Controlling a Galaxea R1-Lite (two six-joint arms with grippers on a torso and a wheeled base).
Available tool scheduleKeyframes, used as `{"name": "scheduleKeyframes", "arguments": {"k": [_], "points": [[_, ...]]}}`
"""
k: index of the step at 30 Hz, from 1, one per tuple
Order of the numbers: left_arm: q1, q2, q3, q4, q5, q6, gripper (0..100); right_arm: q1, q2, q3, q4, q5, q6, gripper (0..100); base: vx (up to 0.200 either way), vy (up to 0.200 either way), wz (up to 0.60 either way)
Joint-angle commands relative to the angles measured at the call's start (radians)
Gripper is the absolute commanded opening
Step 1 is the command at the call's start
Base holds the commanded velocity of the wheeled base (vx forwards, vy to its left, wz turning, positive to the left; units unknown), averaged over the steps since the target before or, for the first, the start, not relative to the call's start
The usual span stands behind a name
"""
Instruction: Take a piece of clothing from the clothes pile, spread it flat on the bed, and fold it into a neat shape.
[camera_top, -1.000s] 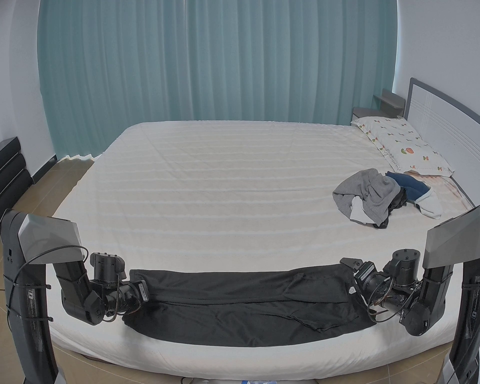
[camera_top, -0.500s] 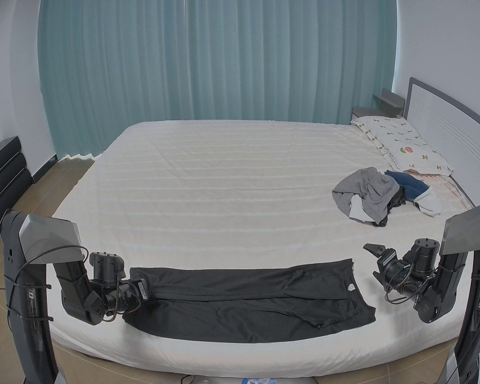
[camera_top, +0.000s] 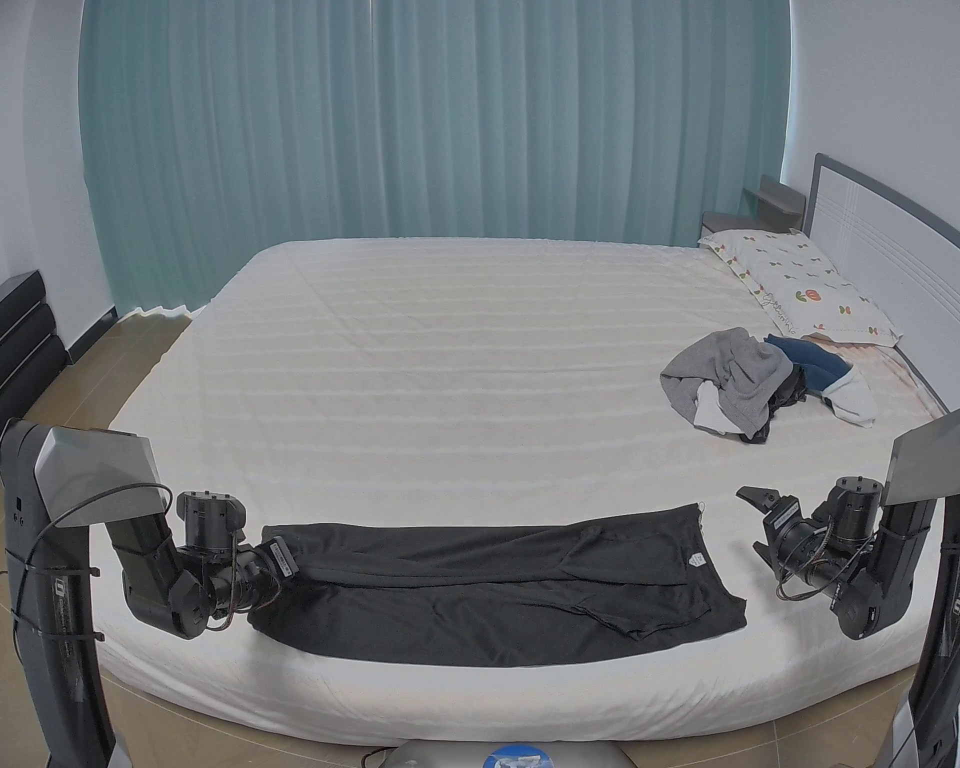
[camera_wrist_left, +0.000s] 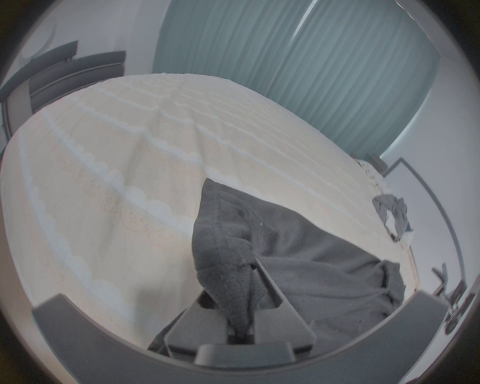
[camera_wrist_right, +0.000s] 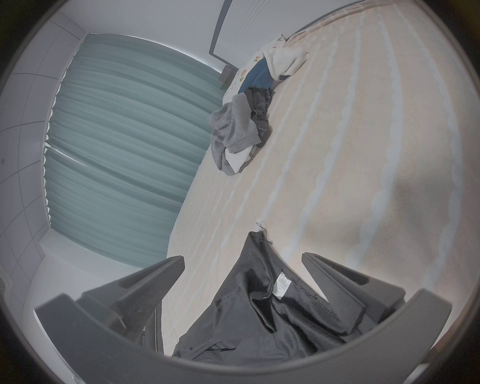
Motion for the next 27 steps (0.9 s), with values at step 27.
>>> {"name": "scheduleKeyframes", "arguments": {"k": [27], "points": [[-0.348,-0.238,-0.275,0.485,0.132,-0.027,0,-0.028,0.105,-0.040,-0.009,0.026,-0.001,100,0.000,-0.200,0.00]]}}
